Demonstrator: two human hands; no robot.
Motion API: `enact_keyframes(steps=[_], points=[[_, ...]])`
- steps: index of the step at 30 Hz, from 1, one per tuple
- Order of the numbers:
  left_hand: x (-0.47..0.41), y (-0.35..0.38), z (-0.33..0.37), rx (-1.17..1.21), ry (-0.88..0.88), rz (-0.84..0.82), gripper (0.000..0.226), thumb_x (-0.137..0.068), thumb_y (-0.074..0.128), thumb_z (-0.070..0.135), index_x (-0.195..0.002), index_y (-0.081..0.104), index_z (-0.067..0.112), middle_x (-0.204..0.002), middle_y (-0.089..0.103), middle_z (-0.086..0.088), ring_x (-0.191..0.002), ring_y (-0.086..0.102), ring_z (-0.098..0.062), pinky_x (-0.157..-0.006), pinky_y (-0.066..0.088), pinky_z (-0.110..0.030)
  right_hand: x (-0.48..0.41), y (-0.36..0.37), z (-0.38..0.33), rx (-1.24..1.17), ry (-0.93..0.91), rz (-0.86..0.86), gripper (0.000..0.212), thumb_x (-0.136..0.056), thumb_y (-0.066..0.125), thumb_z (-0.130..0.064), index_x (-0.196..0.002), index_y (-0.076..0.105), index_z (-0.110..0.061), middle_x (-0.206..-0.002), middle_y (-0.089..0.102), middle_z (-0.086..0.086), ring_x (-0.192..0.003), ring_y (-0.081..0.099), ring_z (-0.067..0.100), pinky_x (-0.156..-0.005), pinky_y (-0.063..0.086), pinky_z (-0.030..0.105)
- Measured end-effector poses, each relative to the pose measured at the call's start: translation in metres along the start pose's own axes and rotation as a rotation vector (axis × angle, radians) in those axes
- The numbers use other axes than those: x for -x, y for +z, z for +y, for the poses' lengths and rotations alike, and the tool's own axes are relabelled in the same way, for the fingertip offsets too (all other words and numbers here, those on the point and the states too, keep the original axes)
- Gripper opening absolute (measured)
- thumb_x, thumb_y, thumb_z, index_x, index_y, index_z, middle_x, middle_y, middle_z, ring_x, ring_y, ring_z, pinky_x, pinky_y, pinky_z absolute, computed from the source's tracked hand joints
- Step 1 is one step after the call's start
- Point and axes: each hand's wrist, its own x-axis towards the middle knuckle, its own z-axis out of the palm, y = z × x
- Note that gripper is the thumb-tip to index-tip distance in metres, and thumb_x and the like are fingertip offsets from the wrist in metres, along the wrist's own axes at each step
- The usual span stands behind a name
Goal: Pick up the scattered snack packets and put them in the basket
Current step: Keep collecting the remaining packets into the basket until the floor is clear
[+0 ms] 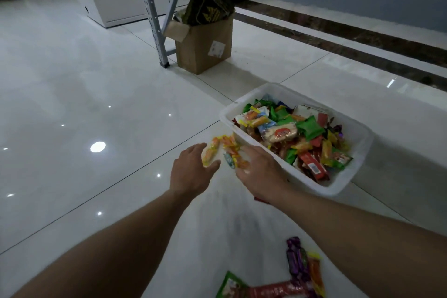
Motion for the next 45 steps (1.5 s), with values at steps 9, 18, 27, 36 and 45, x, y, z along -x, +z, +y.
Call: enact_keyframes(steps=[9,18,27,36,45], points=[[-0.006,0.029,-0.014,-0.009,0.024,-0.082,0.064,-0.086,0.06,0.05,-0.141,0.043,0.024,-0.145,0.046,0.001,-0.133,0.039,-0.02,-0.106,0.036,-0.037,0.001,0.034,0.065,-0.007,0.255,-0.182,0.068,-0.092,0.062,-0.016,-0.15,0.026,-0.021,-0.152,0.03,-0.001,-0.132,0.04,0.023,-0.099,0.047,0.034],[-0.02,0.065,-0.014,-0.042,0.086,-0.177,0.067,-0.087,0.059,0.052,-0.144,0.037,0.026,-0.148,0.042,0.003,-0.135,0.038,-0.02,-0.108,0.037,-0.04,-0.02,0.057,0.092,0.123,0.207,-0.304,0.035,-0.091,0.061,-0.016,-0.125,0.053,-0.016,-0.126,0.053,0.008,-0.113,0.052,0.027,-0.094,0.047,0.036],[-0.036,0.082,-0.02,0.009,0.069,-0.188,0.064,-0.085,0.063,0.049,-0.141,0.042,0.027,-0.145,0.046,0.001,-0.134,0.039,-0.021,-0.107,0.038,-0.045,-0.01,0.048,0.095,0.106,0.196,-0.19,0.007,-0.087,0.064,-0.008,-0.092,0.059,-0.01,-0.101,0.055,0.008,-0.096,0.054,0.023,-0.078,0.042,0.028],[-0.049,0.109,-0.001,0.042,0.148,-0.336,0.055,-0.087,0.065,0.037,-0.138,0.047,0.027,-0.138,0.05,-0.004,-0.124,0.047,-0.022,-0.098,0.044,-0.036,0.012,0.049,0.091,-0.083,0.287,-0.06,0.012,-0.089,0.063,-0.009,-0.081,0.055,-0.013,-0.09,0.053,0.005,-0.086,0.054,0.02,-0.068,0.037,0.025],[-0.063,0.151,0.024,-0.093,0.302,-0.462,0.051,-0.086,0.067,0.029,-0.134,0.05,0.024,-0.12,0.053,-0.011,-0.112,0.051,-0.028,-0.094,0.048,-0.041,0.023,0.049,0.099,-0.074,0.264,-0.035,0.006,-0.09,0.061,-0.009,-0.095,0.062,-0.007,-0.1,0.055,0.01,-0.095,0.053,0.023,-0.077,0.043,0.029]])
